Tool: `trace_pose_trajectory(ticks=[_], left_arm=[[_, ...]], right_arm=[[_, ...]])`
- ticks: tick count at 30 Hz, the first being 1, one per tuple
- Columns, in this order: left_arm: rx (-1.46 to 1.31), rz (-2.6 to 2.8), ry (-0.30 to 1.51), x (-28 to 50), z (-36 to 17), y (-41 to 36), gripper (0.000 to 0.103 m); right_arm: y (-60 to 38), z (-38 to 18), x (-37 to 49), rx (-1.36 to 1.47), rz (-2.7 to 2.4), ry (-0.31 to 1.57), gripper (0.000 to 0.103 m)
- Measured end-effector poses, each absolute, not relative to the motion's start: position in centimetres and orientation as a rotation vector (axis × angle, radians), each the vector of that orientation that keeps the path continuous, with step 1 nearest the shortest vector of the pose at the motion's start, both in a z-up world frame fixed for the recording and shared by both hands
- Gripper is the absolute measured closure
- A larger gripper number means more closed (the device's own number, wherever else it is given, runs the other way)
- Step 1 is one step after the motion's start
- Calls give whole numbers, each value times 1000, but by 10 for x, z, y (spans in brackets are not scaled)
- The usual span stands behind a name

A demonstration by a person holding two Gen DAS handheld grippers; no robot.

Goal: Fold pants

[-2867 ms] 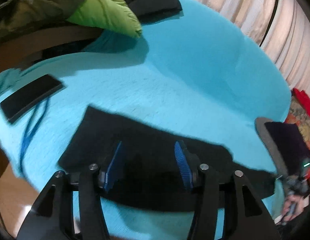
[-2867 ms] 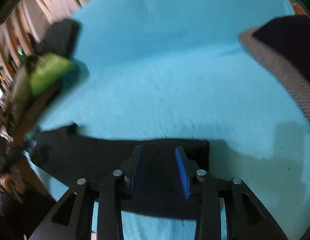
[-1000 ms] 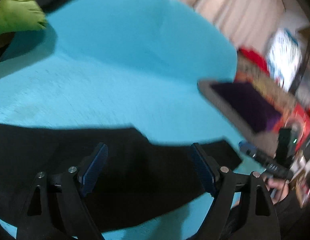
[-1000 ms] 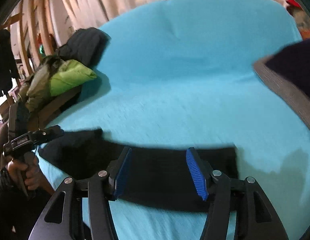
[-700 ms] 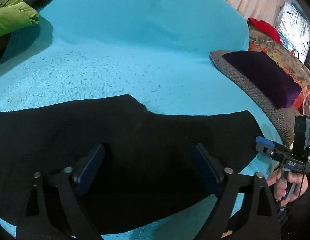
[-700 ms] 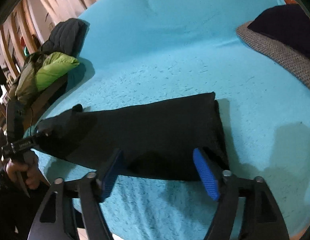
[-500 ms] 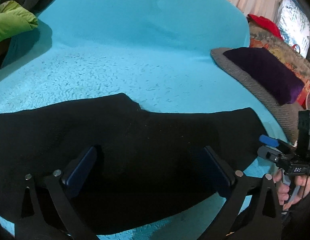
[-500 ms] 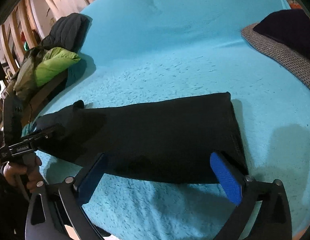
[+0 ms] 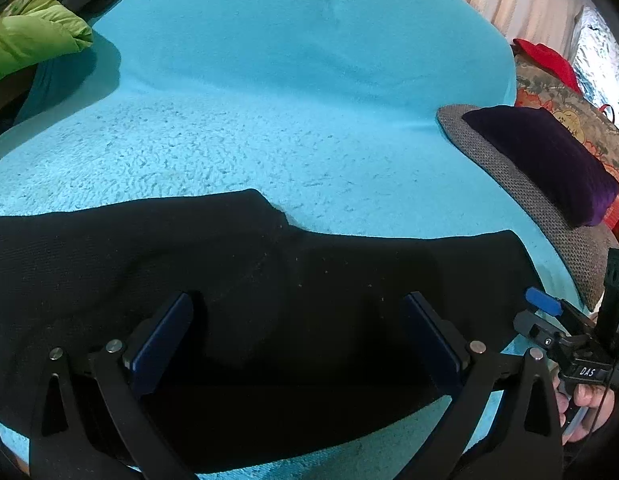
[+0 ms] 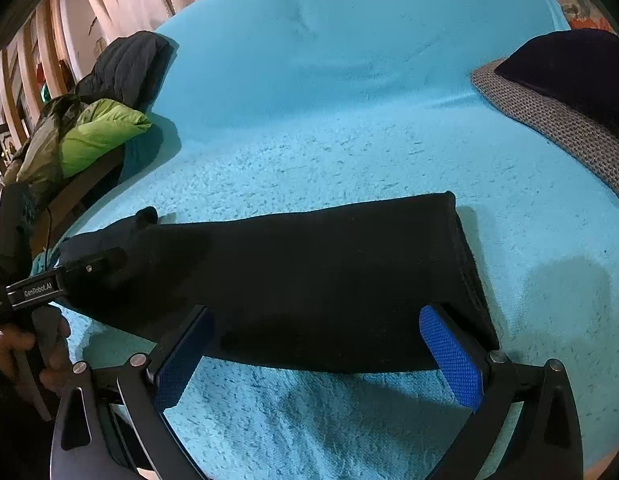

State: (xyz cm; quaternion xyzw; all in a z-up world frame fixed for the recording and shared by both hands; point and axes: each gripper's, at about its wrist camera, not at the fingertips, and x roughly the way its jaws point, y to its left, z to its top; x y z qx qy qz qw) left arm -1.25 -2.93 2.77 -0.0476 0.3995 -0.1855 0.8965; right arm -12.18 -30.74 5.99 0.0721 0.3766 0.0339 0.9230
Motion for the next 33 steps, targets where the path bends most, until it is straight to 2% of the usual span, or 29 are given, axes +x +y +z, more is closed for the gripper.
trace_pose_trajectory(ticks=[6, 8, 14, 17, 23, 26, 33], left_arm=[[-95, -378, 829, -13, 27, -31, 0], [-89, -378, 831, -13, 27, -32, 0], [-140, -405, 836, -11, 29, -25, 0], [-210, -407, 808, -13, 36, -11, 0], [-321, -304, 727, -18, 54, 32, 0], [-320, -241, 701, -22, 58, 45, 0], [-340, -204, 751, -16, 49, 53, 0]], right_arm=[[-303, 59, -121, 103, 59, 792, 0], [-304, 64, -122, 105, 58, 784, 5], [-344, 91, -157, 366, 76, 605, 5], [-373, 86, -168, 561, 108, 587, 5], [-424, 53, -168, 952, 172, 653, 5], [-431, 53, -168, 1018, 177, 642, 6], [-423, 51, -148, 1037, 97, 795, 4]])
